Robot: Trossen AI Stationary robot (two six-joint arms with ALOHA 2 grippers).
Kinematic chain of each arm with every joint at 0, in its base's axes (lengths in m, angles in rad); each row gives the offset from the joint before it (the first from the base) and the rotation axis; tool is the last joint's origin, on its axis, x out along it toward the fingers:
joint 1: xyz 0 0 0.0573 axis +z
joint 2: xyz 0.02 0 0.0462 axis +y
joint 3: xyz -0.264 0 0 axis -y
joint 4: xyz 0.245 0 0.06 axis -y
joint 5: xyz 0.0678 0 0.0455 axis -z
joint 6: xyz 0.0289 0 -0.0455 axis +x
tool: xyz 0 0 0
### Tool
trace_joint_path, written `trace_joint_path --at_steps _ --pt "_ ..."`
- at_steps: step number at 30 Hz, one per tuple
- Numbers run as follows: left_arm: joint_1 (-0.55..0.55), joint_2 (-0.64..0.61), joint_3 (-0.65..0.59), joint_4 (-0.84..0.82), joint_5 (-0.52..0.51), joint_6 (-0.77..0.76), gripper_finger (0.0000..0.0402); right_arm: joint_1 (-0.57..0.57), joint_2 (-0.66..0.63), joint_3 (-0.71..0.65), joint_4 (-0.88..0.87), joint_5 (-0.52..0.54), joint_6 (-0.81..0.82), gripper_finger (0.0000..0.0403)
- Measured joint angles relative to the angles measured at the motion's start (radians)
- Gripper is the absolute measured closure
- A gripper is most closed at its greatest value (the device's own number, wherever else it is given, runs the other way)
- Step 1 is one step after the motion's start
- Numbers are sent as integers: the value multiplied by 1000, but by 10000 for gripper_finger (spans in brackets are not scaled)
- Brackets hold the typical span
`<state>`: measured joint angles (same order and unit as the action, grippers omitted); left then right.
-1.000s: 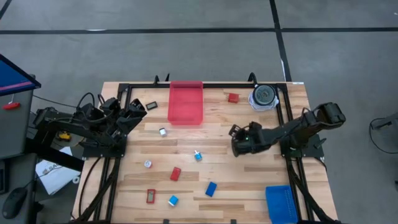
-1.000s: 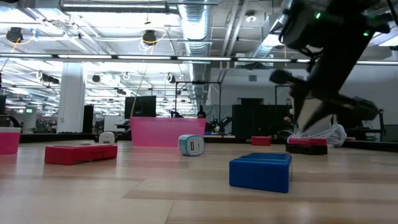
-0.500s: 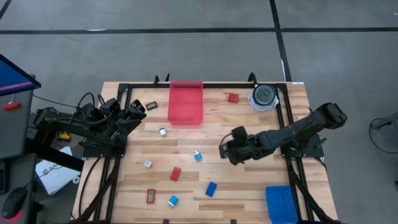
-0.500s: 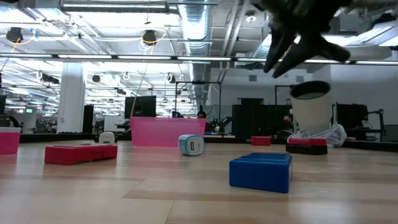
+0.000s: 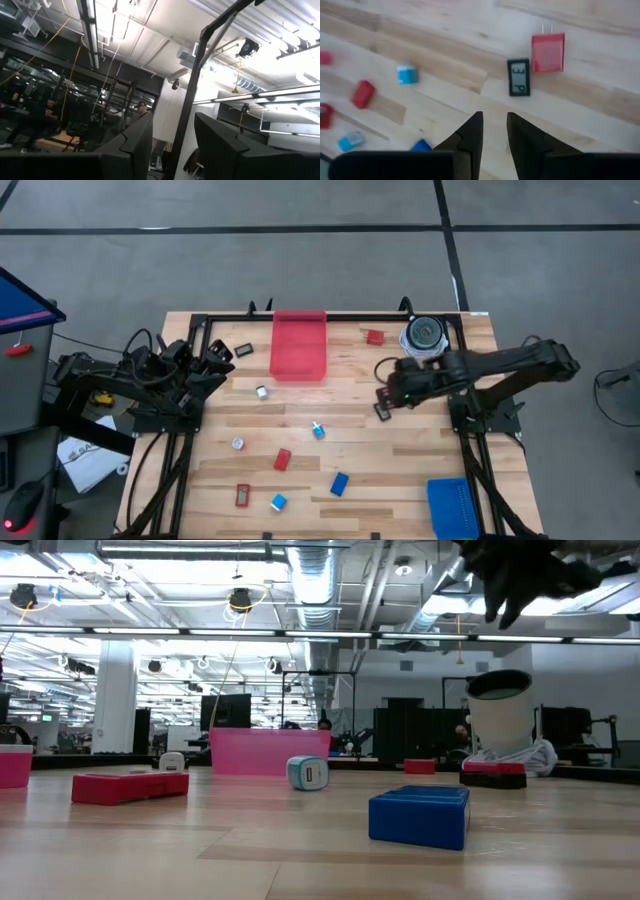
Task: Pick & Place Office items
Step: Put the bottom red charger adapter into the red bin
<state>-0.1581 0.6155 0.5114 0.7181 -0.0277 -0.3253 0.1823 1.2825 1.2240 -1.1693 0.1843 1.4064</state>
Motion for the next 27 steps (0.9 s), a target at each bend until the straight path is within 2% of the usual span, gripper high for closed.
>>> trace_joint_path --at_steps 3,8,13,17,21,27 --pt "0 0 0 1 0 17 259 -15 -26 0 -15 2 37 321" --pt "0 0 0 1 0 43 259 -19 -23 0 12 12 10 321" --pt "0 0 0 0 5 86 259 -6 41 0 -94 -6 -15 321" --pt "0 0 0 0 8 93 259 -80 108 -22 -114 -5 -49 312" --pt "0 1 0 -1 14 94 259 -176 183 -35 -50 -48 -143 261" --pt "0 1 0 -1 20 87 259 -284 300 -36 -72 -52 -244 128"
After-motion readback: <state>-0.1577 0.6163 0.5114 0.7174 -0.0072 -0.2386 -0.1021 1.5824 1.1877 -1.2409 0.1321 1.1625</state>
